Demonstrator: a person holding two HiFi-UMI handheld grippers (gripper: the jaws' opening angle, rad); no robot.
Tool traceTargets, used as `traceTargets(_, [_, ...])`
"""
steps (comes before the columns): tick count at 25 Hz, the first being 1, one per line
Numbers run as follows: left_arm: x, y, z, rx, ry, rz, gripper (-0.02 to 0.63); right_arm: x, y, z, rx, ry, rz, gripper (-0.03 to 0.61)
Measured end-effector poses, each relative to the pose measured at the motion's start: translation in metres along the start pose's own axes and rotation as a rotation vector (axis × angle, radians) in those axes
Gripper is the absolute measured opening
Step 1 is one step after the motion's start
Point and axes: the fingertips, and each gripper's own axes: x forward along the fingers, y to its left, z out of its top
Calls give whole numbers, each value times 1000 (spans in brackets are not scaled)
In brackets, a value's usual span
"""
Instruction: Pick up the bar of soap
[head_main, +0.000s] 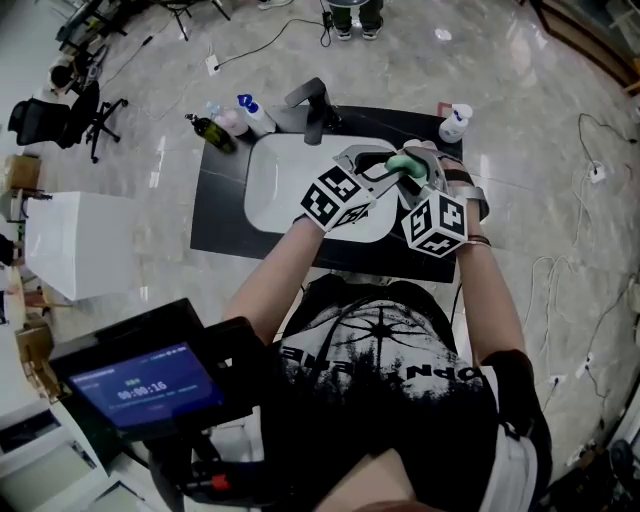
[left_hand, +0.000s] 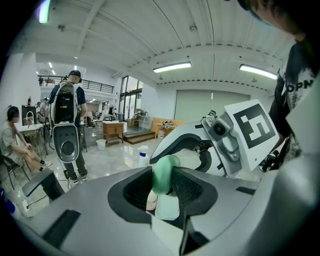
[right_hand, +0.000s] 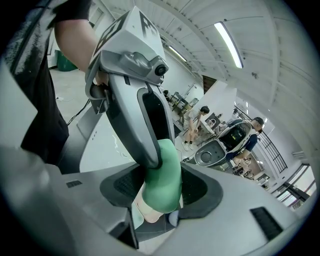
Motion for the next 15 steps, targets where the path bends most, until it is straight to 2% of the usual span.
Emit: traceTargets(15, [-37, 8, -27, -90, -10, 173, 130, 16, 31, 33, -115, -109, 107, 221])
